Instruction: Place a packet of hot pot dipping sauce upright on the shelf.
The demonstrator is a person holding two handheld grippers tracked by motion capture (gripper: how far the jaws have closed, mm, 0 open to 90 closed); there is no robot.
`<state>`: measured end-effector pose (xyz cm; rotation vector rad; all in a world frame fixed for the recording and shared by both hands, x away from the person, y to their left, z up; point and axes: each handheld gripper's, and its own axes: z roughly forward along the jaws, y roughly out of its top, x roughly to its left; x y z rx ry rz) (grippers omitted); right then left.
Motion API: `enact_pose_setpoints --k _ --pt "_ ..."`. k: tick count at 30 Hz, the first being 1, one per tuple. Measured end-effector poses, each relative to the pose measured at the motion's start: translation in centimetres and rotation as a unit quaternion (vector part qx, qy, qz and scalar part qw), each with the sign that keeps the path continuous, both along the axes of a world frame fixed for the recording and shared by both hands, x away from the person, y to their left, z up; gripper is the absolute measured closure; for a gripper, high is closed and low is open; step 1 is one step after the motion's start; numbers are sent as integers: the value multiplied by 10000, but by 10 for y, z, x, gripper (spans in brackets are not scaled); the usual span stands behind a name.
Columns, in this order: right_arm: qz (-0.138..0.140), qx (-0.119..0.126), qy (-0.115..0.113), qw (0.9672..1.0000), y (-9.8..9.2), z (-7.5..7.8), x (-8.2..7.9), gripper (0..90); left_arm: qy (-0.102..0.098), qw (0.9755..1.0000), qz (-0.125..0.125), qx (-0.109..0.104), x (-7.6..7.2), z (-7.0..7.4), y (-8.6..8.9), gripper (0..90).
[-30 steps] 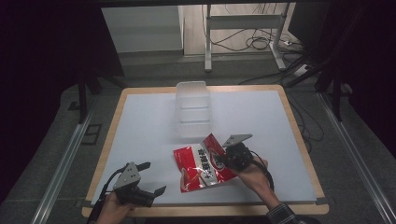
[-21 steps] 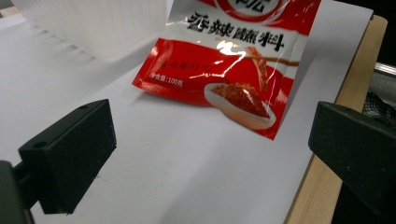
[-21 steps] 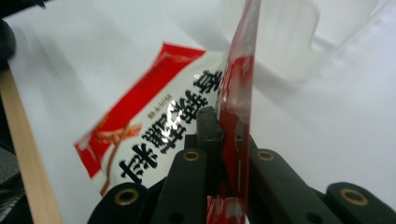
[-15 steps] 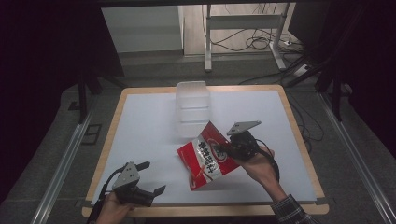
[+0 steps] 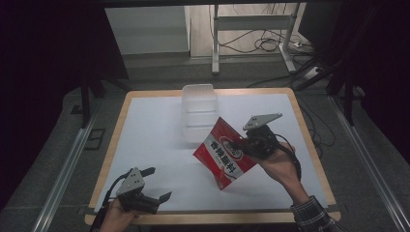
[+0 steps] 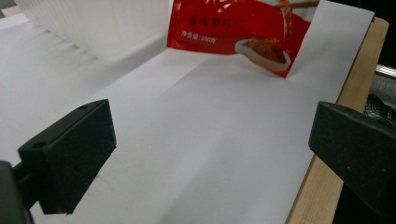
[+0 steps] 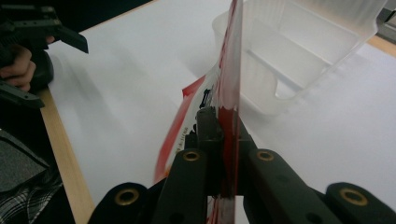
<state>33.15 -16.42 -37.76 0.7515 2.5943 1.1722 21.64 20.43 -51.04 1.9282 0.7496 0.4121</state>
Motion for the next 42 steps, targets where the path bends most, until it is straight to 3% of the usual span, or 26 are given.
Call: enact_pose_setpoints --k 9,15,23,31,42 --pt "-63 -80 -101 9999 -9 17 -2 882 -7 10000 9 14 0 0 0 3" --pt "-370 -178 -253 9988 -20 25 4 881 -2 10000 44 -5 0 0 0 0" --pt "-669 -146 -304 9972 -39 33 18 881 7 10000 76 -16 1 0 0 0" --pt "-924 -156 -379 9949 -46 40 35 881 6 10000 72 17 0 0 0 0" --pt "-899 -14 -440 9950 -42 50 68 881 8 10000 67 7 0 0 0 0"
